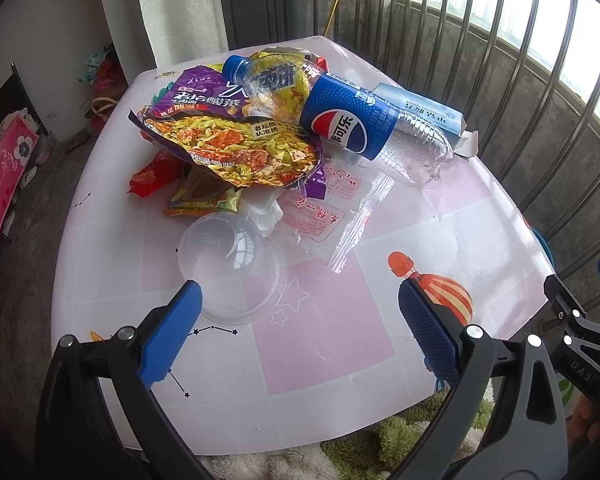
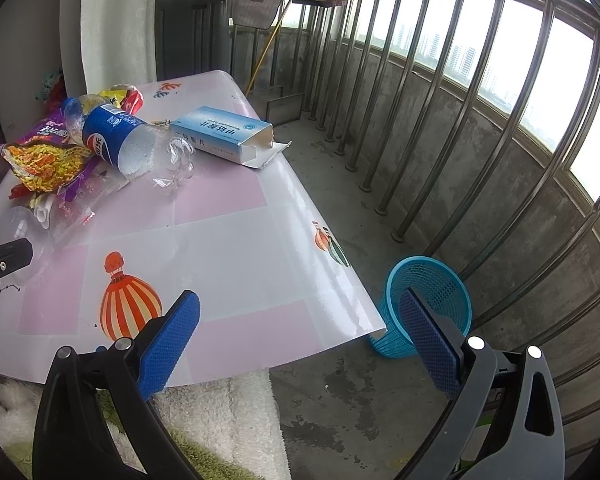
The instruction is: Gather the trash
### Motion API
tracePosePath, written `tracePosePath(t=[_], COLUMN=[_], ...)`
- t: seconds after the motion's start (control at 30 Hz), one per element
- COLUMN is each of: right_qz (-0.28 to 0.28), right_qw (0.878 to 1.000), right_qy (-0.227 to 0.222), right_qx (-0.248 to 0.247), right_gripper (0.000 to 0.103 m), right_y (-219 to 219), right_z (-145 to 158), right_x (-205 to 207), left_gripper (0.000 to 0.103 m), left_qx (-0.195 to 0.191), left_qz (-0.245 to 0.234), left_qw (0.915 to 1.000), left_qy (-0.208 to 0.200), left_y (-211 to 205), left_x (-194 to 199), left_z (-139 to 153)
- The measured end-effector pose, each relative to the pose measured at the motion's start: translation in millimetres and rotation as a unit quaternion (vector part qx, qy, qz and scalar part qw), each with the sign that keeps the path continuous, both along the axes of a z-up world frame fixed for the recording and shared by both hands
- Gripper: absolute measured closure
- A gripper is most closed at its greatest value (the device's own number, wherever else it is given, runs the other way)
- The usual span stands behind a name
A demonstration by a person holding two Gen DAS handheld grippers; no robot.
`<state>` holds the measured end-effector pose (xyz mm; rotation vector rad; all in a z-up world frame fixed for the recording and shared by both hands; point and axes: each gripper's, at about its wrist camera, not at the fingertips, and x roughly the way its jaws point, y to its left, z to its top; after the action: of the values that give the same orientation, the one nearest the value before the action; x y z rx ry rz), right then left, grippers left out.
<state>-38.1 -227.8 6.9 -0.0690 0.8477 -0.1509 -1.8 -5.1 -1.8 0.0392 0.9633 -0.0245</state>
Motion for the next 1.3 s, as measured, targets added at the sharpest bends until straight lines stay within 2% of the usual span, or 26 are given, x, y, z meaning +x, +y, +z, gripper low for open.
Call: tracePosePath(t=[1.3], right_qz=[0.001], right_qw=[1.0], right_qy=[0.003], right_qx=[0.006], right_gripper=[0.006], right_y=[3.2], right_z=[-3.3], right_x=[2.1], left_gripper=[0.009], left_qx=[0.001], left_qz=[-0.003], left_qw=[1.0], left_qy=[0.0], left_y=[-0.5], left_x=[0.8], left_z=[0.3])
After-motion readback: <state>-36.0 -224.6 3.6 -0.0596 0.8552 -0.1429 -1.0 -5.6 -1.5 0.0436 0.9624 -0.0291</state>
